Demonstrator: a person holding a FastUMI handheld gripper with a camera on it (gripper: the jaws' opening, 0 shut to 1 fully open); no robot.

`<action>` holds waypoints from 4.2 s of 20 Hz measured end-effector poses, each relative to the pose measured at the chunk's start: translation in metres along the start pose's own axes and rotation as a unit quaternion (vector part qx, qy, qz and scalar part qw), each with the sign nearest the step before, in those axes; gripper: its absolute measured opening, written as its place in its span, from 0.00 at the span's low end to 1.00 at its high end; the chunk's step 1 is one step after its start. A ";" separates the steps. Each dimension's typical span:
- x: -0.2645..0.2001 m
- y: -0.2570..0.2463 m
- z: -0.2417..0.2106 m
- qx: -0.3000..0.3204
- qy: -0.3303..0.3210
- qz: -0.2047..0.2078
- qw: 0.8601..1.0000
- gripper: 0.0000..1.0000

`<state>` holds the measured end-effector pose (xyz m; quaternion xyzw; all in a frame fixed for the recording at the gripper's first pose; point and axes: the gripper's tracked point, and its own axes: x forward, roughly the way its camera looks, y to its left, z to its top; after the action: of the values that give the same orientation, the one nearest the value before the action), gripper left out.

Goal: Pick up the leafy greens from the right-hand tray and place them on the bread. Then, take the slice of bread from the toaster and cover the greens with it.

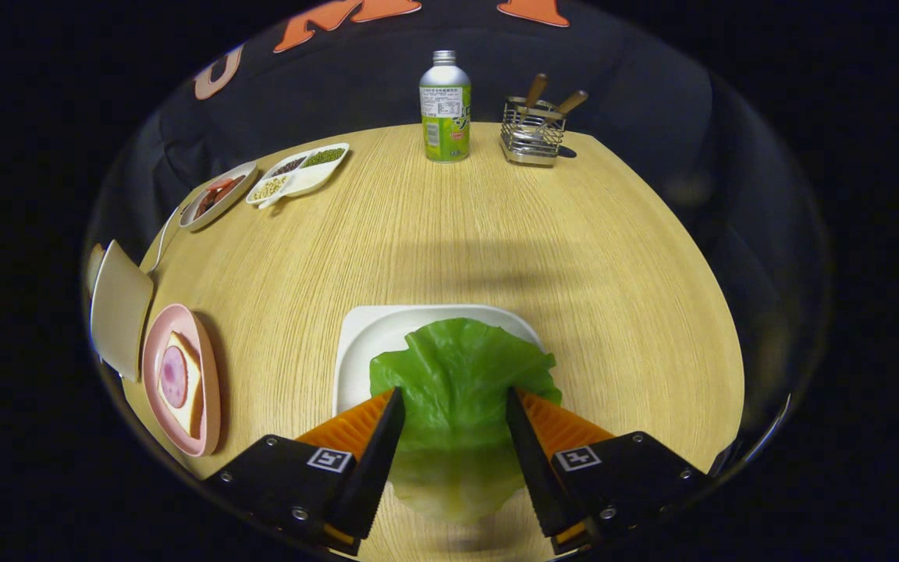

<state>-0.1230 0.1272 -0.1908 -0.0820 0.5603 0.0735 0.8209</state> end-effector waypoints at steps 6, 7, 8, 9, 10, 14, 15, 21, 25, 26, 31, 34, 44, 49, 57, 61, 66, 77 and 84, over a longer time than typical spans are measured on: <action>-0.001 0.001 0.001 0.000 -0.014 0.002 1.000 0.34; -0.001 0.003 0.002 -0.003 -0.016 0.006 1.000 0.22; -0.002 0.006 0.003 -0.001 -0.016 0.010 1.000 0.17; -0.001 0.007 0.003 0.008 -0.016 0.016 1.000 0.10; -0.002 0.009 0.006 0.022 -0.016 0.024 0.999 0.08; -0.013 0.022 0.016 0.045 -0.036 0.065 0.996 0.03; -0.017 0.027 0.018 0.054 -0.040 0.077 0.995 0.02; -0.041 0.044 0.027 0.055 -0.068 0.109 0.990 0.02; -0.066 0.063 0.041 0.047 -0.095 0.133 0.985 0.02; -0.072 0.070 0.044 0.044 -0.101 0.141 0.984 0.02; -0.084 0.104 0.053 0.005 -0.123 0.159 0.980 0.02; -0.085 0.130 0.053 -0.008 -0.119 0.179 0.977 0.02; -0.105 0.222 0.043 -0.084 -0.120 0.249 0.957 0.02; -0.103 0.262 0.031 -0.118 -0.111 0.273 0.948 0.02; -0.094 0.291 0.016 -0.146 -0.095 0.283 0.943 0.02; -0.084 0.296 0.012 -0.156 -0.097 0.273 0.944 0.02; -0.074 0.305 0.000 -0.175 -0.087 0.267 0.944 0.03; -0.092 0.325 0.005 -0.170 -0.091 0.289 0.938 0.18; -0.126 0.347 0.039 -0.163 -0.115 0.301 0.933 0.48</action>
<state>-0.2070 0.4710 -0.0772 -0.0334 0.4410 0.4166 0.7943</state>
